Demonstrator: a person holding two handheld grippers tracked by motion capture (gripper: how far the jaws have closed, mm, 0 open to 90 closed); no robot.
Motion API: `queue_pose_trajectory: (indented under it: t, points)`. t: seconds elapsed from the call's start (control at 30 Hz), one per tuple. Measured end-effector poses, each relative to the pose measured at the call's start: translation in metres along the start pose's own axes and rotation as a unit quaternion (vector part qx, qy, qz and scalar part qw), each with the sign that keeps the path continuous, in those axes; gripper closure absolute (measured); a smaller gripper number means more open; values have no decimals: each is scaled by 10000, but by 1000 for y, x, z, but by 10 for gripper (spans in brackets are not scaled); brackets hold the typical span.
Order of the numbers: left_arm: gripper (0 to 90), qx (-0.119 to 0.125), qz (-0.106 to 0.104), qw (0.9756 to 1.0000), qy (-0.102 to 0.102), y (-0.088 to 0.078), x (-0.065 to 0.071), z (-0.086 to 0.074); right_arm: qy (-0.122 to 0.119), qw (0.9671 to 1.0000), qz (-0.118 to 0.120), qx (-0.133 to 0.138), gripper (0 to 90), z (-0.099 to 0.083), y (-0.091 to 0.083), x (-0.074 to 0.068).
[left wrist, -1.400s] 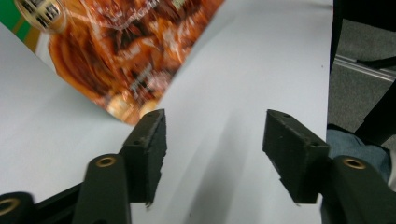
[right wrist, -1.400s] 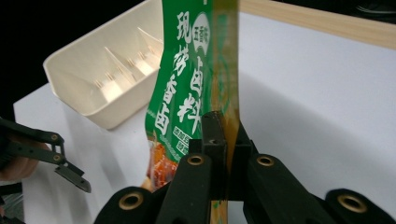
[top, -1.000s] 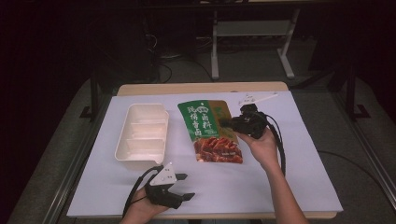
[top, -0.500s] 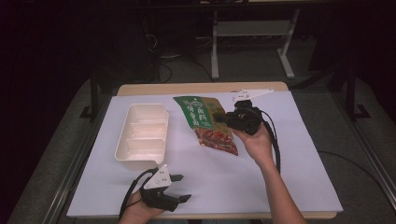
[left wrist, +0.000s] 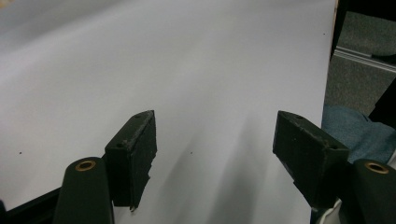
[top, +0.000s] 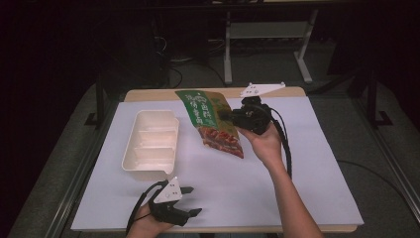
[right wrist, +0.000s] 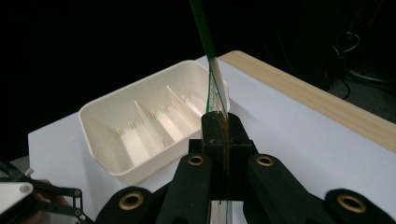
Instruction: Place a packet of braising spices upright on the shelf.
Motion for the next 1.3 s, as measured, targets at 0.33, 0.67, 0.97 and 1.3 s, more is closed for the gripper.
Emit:
queue_pose_trajectory:
  t: [0.33,0.67,0.97,1.3]
  points:
    - [287,13,-8,10000,9,-1,0,0,-65,9998,139,104,896,21,12,-12]
    - [282,34,-27,10000,51,-3,-1,-1,-219,9989,367,190,896,43,33,-33]
    - [280,17,-50,10000,-13,0,-3,-2,-317,9977,515,298,896,61,55,-49]
    - [280,16,-60,10000,3,-2,-4,-3,-365,9967,655,319,896,65,81,-61]
Point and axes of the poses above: each handheld gripper's, and its own axes: y roughly forward along the jaws, z roughly out of its top, x roughly to its right, the point moved 8 cm from there along y, roughly forward along the jaws, and after that the axes turned 10 degrees about -z, right-handed, at the moved point
